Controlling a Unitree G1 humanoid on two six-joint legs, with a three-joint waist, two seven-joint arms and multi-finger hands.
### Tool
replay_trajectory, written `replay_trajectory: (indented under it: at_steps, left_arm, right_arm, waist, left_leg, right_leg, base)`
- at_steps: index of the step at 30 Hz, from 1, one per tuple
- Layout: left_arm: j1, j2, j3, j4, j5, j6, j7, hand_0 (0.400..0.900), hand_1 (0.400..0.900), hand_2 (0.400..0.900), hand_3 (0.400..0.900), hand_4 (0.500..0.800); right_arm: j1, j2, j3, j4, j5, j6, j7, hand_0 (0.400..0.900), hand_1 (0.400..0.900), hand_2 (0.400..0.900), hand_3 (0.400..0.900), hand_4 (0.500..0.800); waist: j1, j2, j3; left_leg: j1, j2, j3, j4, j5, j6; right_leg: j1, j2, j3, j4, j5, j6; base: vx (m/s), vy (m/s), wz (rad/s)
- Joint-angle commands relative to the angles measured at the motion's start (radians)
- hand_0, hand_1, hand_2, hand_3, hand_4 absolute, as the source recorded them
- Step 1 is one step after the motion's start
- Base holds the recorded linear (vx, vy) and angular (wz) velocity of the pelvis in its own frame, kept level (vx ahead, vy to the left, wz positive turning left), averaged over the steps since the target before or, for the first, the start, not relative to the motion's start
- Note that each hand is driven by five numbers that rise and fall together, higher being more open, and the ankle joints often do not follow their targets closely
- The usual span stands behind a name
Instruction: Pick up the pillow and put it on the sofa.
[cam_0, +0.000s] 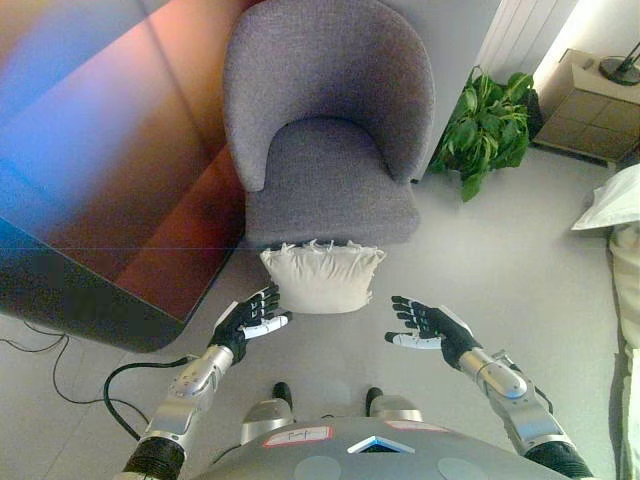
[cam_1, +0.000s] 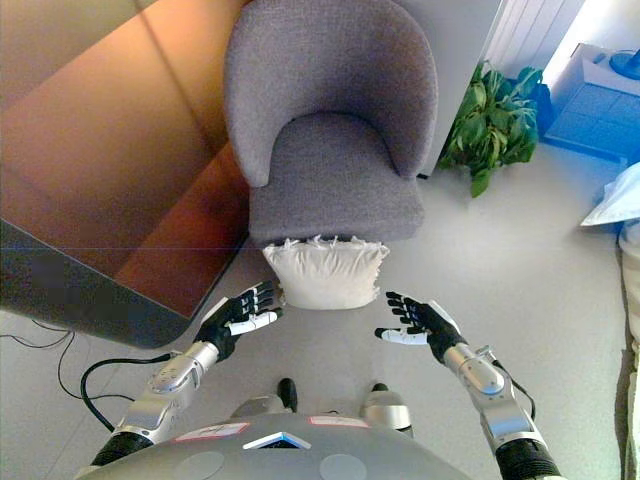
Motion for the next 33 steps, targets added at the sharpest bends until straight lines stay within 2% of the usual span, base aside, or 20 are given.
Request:
replay_trajectory:
  at_steps: [1, 8, 14, 17, 18, 19, 20, 21, 22, 23, 24, 26, 28, 29, 30, 32, 33]
  left_arm:
    - [-0.095, 0.003, 0.040, -0.024, -0.013, -0.071, 0.006, 0.900, 0.900, 0.900, 0.900, 0.800]
    - [-0.110, 0.007, 0.037, -0.028, -0.023, -0.069, 0.007, 0.900, 0.900, 0.900, 0.900, 0.800]
    - [-0.133, 0.014, 0.025, -0.028, -0.034, -0.065, 0.006, 0.900, 0.900, 0.900, 0.900, 0.800]
    - [-0.137, 0.010, 0.023, -0.029, -0.039, -0.060, 0.002, 0.900, 0.900, 0.900, 0.900, 0.800]
    - [-0.139, 0.007, 0.023, -0.036, -0.043, -0.056, -0.002, 0.900, 0.900, 0.900, 0.900, 0.800]
    - [-0.140, 0.007, 0.023, -0.036, -0.043, -0.056, -0.002, 0.900, 0.900, 0.900, 0.900, 0.800]
    - [-0.148, 0.007, 0.016, -0.039, -0.044, -0.053, -0.002, 0.900, 0.900, 0.900, 0.900, 0.800]
    - [-0.162, 0.005, 0.002, -0.040, -0.052, -0.052, -0.008, 0.900, 0.900, 0.900, 0.900, 0.800]
    - [-0.163, 0.005, 0.001, -0.040, -0.052, -0.052, -0.008, 0.900, 0.900, 0.900, 0.900, 0.800]
    - [-0.171, 0.002, -0.002, -0.039, -0.055, -0.053, -0.004, 0.900, 0.900, 0.900, 0.900, 0.800]
    - [-0.172, 0.002, -0.002, -0.039, -0.055, -0.053, -0.004, 0.900, 0.900, 0.900, 0.900, 0.800]
    - [-0.176, 0.000, 0.000, -0.035, -0.061, -0.057, 0.007, 0.900, 0.900, 0.900, 0.900, 0.800]
    - [-0.180, -0.003, -0.011, -0.032, -0.064, -0.063, 0.015, 0.900, 0.900, 0.900, 0.900, 0.800]
    - [-0.181, -0.004, -0.011, -0.031, -0.064, -0.063, 0.015, 0.900, 0.900, 0.900, 0.900, 0.800]
    - [-0.186, -0.009, -0.022, -0.025, -0.065, -0.071, 0.025, 0.900, 0.900, 0.900, 0.900, 0.800]
    - [-0.190, -0.009, -0.025, -0.021, -0.065, -0.075, 0.032, 0.900, 0.900, 0.900, 0.900, 0.800]
    - [-0.197, -0.007, -0.022, -0.023, -0.064, -0.079, 0.047, 0.900, 0.900, 0.900, 0.900, 0.800]
  right_arm:
    - [-0.079, -0.031, -0.021, -0.081, 0.044, -0.070, -0.003, 0.900, 0.900, 0.900, 0.900, 0.800]
    - [-0.084, -0.039, -0.032, -0.099, 0.049, -0.072, -0.006, 0.900, 0.900, 0.900, 0.900, 0.800]
    - [-0.082, -0.053, -0.049, -0.124, 0.061, -0.076, -0.007, 0.900, 0.900, 0.900, 0.900, 0.800]
    - [-0.081, -0.060, -0.059, -0.133, 0.064, -0.080, -0.009, 0.900, 0.900, 0.900, 0.900, 0.800]
    - [-0.091, -0.065, -0.059, -0.133, 0.068, -0.082, -0.011, 0.900, 0.900, 0.900, 0.900, 0.800]
    - [-0.092, -0.065, -0.059, -0.133, 0.068, -0.082, -0.012, 0.900, 0.900, 0.900, 0.900, 0.800]
    - [-0.096, -0.070, -0.060, -0.136, 0.070, -0.085, -0.017, 0.900, 0.900, 0.900, 0.900, 0.800]
    - [-0.107, -0.078, -0.059, -0.123, 0.068, -0.083, -0.023, 0.900, 0.900, 0.900, 0.900, 0.800]
    - [-0.108, -0.078, -0.060, -0.122, 0.068, -0.084, -0.023, 0.900, 0.900, 0.900, 0.900, 0.800]
    - [-0.119, -0.079, -0.063, -0.113, 0.068, -0.081, -0.031, 0.900, 0.900, 0.900, 0.900, 0.800]
    - [-0.120, -0.078, -0.063, -0.112, 0.068, -0.081, -0.031, 0.900, 0.900, 0.900, 0.900, 0.800]
    - [-0.130, -0.074, -0.061, -0.101, 0.073, -0.082, -0.038, 0.900, 0.900, 0.900, 0.900, 0.800]
    - [-0.142, -0.074, -0.054, -0.085, 0.073, -0.092, -0.052, 0.900, 0.900, 0.900, 0.900, 0.800]
    - [-0.143, -0.074, -0.053, -0.083, 0.073, -0.093, -0.052, 0.900, 0.900, 0.900, 0.900, 0.800]
    - [-0.157, -0.080, -0.046, -0.067, 0.067, -0.100, -0.068, 0.900, 0.900, 0.900, 0.900, 0.800]
    - [-0.166, -0.087, -0.040, -0.064, 0.063, -0.104, -0.078, 0.900, 0.900, 0.900, 0.900, 0.800]
    - [-0.184, -0.092, -0.028, -0.062, 0.056, -0.104, -0.088, 0.900, 0.900, 0.900, 0.900, 0.800]
  waist:
    - [-0.005, -0.027, 0.019]
    - [-0.012, -0.024, 0.037]
    - [-0.024, -0.024, 0.056]
    - [-0.027, -0.030, 0.063]
    - [-0.017, -0.039, 0.085]
    - [-0.019, -0.036, 0.084]
    - [-0.011, -0.039, 0.106]
    - [0.006, -0.045, 0.133]
    - [0.003, -0.043, 0.134]
    - [0.014, -0.046, 0.146]
    - [0.011, -0.046, 0.144]
    - [0.019, -0.049, 0.138]
    - [0.030, -0.035, 0.135]
    - [0.031, -0.038, 0.136]
    - [0.040, -0.016, 0.135]
    - [0.047, -0.011, 0.137]
    - [0.058, -0.001, 0.131]
  left_leg:
    - [0.054, 0.037, -0.032, 0.039, -0.102, -0.025]
    - [0.036, 0.051, -0.037, 0.059, -0.100, -0.034]
    - [-0.001, 0.085, -0.051, 0.113, -0.105, -0.052]
    - [-0.030, 0.102, -0.061, 0.199, -0.129, -0.059]
    - [-0.086, 0.100, -0.081, 0.344, -0.117, -0.054]
    - [-0.098, 0.103, -0.086, 0.362, -0.126, -0.054]
    - [-0.150, 0.101, -0.098, 0.464, -0.094, -0.047]
    - [-0.216, 0.069, -0.132, 0.591, -0.046, -0.033]
    - [-0.223, 0.070, -0.137, 0.601, -0.049, -0.033]
    - [-0.289, 0.034, -0.147, 0.605, -0.035, -0.031]
    - [-0.294, 0.033, -0.149, 0.609, -0.037, -0.030]
    - [-0.355, 0.025, -0.142, 0.548, -0.033, -0.030]
    - [-0.388, 0.054, -0.141, 0.350, 0.029, -0.038]
    - [-0.380, 0.052, -0.139, 0.336, 0.036, -0.038]
    - [-0.405, 0.083, -0.153, 0.192, 0.121, -0.063]
    - [-0.398, 0.090, -0.145, 0.139, 0.146, -0.076]
    - [-0.406, 0.101, -0.143, 0.075, 0.179, -0.093]
  right_leg:
    - [-0.002, 0.025, -0.016, 0.004, -0.005, 0.019]
    - [-0.011, 0.039, -0.014, 0.004, -0.006, 0.009]
    - [-0.028, 0.070, -0.009, 0.018, -0.019, -0.014]
    - [-0.033, 0.088, 0.005, 0.033, -0.035, -0.031]
    - [-0.028, 0.097, 0.021, 0.042, -0.040, -0.049]
    - [-0.031, 0.100, 0.018, 0.043, -0.040, -0.050]
    - [-0.025, 0.103, 0.019, 0.047, -0.039, -0.060]
    - [-0.007, 0.104, 0.022, 0.046, -0.044, -0.075]
    - [-0.007, 0.106, 0.018, 0.046, -0.044, -0.075]
    - [0.007, 0.101, 0.020, 0.039, -0.051, -0.075]
    - [0.006, 0.101, 0.017, 0.038, -0.051, -0.074]
    - [0.014, 0.100, 0.026, 0.033, -0.060, -0.070]
    - [0.030, 0.110, 0.041, 0.030, -0.080, -0.057]
    - [0.031, 0.108, 0.042, 0.030, -0.080, -0.057]
    - [0.055, 0.119, 0.058, 0.021, -0.099, -0.046]
    - [0.070, 0.117, 0.069, 0.018, -0.107, -0.043]
    - [0.093, 0.120, 0.092, 0.006, -0.125, -0.035]
  base:
    - [0.00, 0.000, 0.00]
    - [0.00, -0.045, 0.01]
    - [0.00, -0.119, 0.04]
    - [0.02, -0.160, -0.08]
    - [0.00, -0.180, -0.17]
    - [-0.04, -0.178, -0.17]
    - [-0.04, -0.118, -0.15]
    - [-0.03, -0.117, -0.14]
    - [0.02, -0.079, -0.18]
    - [0.00, 0.000, 0.00]
    - [0.06, -0.021, -0.09]
    - [0.15, 0.033, -0.17]
    - [0.22, 0.100, -0.30]
    - [0.24, 0.136, -0.32]
    - [0.24, 0.130, -0.34]
    - [0.23, 0.129, -0.43]
    - [0.15, 0.089, -0.43]
